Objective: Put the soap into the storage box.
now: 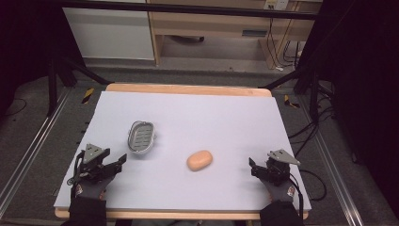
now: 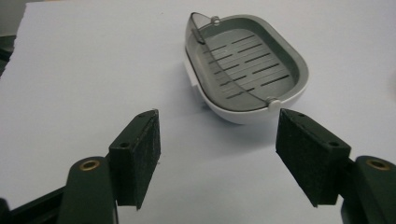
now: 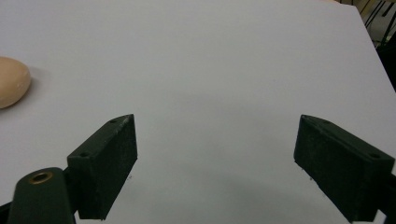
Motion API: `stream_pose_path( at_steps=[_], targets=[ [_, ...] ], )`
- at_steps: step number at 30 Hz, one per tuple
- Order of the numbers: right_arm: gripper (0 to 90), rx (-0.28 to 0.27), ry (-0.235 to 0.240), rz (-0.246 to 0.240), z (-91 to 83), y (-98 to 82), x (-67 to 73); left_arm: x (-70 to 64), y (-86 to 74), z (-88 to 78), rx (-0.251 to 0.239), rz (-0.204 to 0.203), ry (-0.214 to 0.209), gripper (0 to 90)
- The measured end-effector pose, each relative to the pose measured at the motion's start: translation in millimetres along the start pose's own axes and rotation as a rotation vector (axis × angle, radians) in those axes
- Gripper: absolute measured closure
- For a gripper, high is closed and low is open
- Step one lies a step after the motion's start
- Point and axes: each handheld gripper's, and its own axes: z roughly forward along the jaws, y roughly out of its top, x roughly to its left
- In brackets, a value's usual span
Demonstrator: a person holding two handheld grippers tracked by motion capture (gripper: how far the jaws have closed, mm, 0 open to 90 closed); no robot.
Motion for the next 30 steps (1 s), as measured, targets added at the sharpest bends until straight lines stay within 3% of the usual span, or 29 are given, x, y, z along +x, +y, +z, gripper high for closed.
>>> stream_pose_path(
  at_steps=[5,14,19,30],
  targets=[
    [15.0,0.012,0.039,0.020,-0.6,-0.7,-0.3,-10.1,2.4,-0.9,-0.006,0.025,-0.014,30.3],
    [13.6,0.017,0.036,0.020,-1.7,-0.9,1.1,-23.0,3.4,1.9,0.015,0.044,-0.046,29.8],
    [13.1,0.009,0.026,0.021,-2.4,-0.6,-0.2,-37.4,5.7,4.7,0.028,0.094,-0.077,29.6],
    [11.5,0.012,0.019,0.012,-2.7,0.1,3.1,-58.1,9.9,7.3,0.052,0.153,-0.130,29.3]
  ],
)
